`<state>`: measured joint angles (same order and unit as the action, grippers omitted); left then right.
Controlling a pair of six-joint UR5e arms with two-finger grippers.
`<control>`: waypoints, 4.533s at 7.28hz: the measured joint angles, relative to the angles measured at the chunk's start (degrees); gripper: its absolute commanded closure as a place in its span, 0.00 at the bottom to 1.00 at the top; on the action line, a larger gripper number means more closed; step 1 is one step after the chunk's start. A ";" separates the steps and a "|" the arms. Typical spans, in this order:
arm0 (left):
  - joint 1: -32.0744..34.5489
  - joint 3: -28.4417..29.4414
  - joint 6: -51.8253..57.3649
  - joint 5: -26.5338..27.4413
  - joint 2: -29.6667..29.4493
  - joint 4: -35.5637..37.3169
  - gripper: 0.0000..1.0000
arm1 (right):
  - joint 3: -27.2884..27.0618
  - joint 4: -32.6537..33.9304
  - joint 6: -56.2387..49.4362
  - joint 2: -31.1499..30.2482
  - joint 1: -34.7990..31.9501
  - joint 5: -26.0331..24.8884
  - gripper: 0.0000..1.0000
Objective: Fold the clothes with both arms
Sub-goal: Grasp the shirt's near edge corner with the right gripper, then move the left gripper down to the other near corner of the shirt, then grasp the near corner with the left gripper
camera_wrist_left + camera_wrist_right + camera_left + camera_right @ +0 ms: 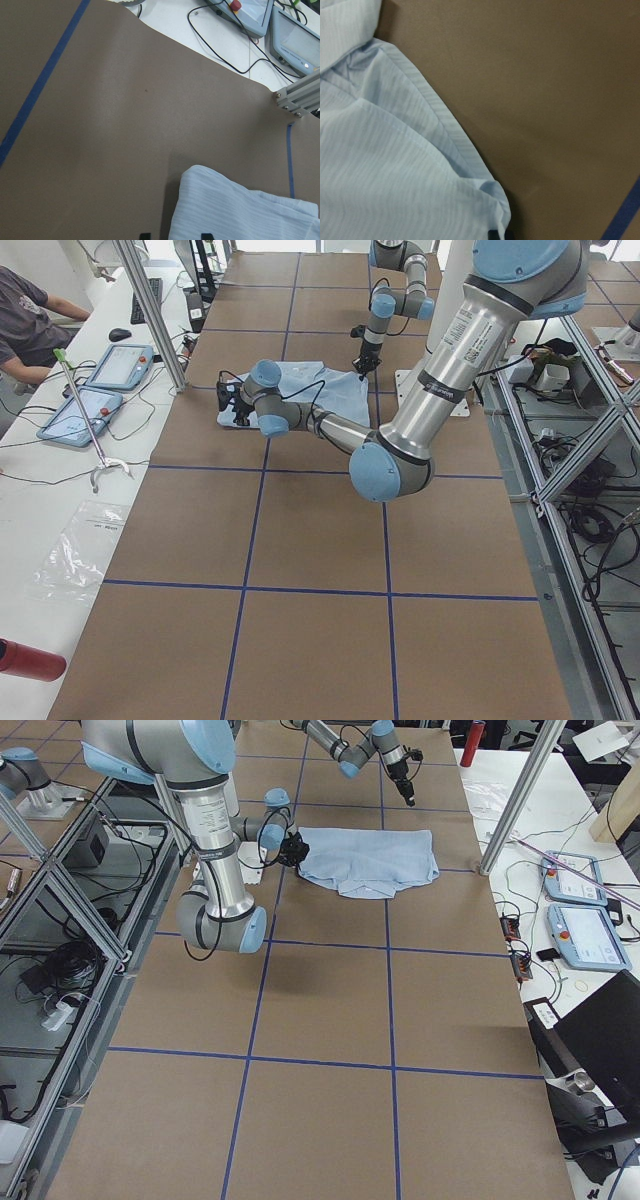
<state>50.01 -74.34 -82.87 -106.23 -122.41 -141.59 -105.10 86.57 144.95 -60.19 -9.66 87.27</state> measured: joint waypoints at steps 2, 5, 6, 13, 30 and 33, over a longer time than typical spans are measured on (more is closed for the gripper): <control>-0.13 -0.80 -0.71 -0.05 0.33 0.00 0.56 | -0.54 0.05 0.06 -0.09 -0.13 -0.05 1.00; -1.34 -7.82 -8.41 -0.04 4.42 0.11 0.56 | -3.44 1.17 0.13 -1.20 -0.33 0.00 1.00; -3.13 -13.35 -12.54 0.16 7.93 0.60 0.56 | -4.42 1.71 0.15 -1.69 -0.24 0.01 1.00; -24.52 -33.10 -32.78 10.92 23.89 1.76 0.34 | -6.93 2.63 0.06 -2.94 -0.09 0.35 1.00; -40.96 -34.06 -43.62 16.80 24.23 8.79 0.71 | -9.09 2.72 0.07 -4.70 -0.02 0.54 1.00; -41.35 -34.24 -44.16 16.92 24.19 8.79 1.00 | -9.15 2.68 0.06 -4.69 -0.02 0.61 1.00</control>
<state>8.66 -108.58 -127.03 -89.31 -98.22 -132.80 -114.25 89.26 145.00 -64.88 -9.68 87.88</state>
